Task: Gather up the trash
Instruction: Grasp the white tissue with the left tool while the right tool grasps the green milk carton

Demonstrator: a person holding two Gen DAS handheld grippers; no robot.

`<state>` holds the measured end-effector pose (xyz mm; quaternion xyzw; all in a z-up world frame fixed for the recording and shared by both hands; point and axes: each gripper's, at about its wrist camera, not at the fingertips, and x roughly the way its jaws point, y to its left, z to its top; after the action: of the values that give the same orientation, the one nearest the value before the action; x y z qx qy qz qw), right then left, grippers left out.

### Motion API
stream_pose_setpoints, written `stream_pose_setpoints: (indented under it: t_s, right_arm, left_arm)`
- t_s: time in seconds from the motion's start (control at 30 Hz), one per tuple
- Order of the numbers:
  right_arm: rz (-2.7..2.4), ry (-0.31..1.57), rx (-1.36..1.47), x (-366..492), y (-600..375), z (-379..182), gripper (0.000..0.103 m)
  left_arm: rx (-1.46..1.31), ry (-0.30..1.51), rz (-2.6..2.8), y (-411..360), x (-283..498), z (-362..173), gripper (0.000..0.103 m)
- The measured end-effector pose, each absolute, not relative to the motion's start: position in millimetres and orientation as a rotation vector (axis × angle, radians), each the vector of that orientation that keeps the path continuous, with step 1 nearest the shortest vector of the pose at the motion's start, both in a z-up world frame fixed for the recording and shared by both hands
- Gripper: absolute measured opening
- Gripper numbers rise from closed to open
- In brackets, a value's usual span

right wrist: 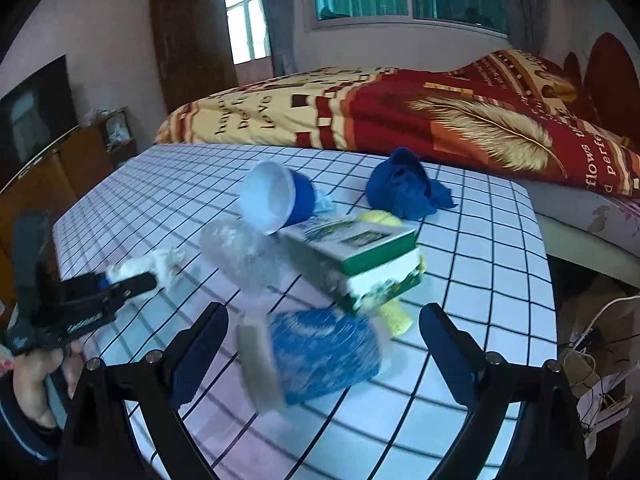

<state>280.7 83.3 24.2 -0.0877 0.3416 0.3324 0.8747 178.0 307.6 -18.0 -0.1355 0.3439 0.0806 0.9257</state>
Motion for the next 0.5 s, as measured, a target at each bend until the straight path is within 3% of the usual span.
stream_pose_setpoints:
  t_s: [0.1, 0.17, 0.37, 0.5]
  right_arm:
    - [0.655, 0.741, -0.19, 302, 90, 17, 0.097]
    - [0.649, 0.76, -0.19, 315, 94, 11, 0.084]
    - [0.674, 0.792, -0.199, 330, 102, 4, 0.066]
    - [0.677, 0.711, -0.221, 311, 97, 16, 0.062]
  left_arm:
    - [-0.268, 0.706, 0.159, 302, 180, -19, 0.033]
    - [-0.251, 0.701, 0.154, 297, 181, -17, 0.033]
    - [-0.245, 0.707, 0.145, 292, 183, -17, 0.033]
    - [-0.232, 0.704, 0.144, 287, 181, -17, 0.033]
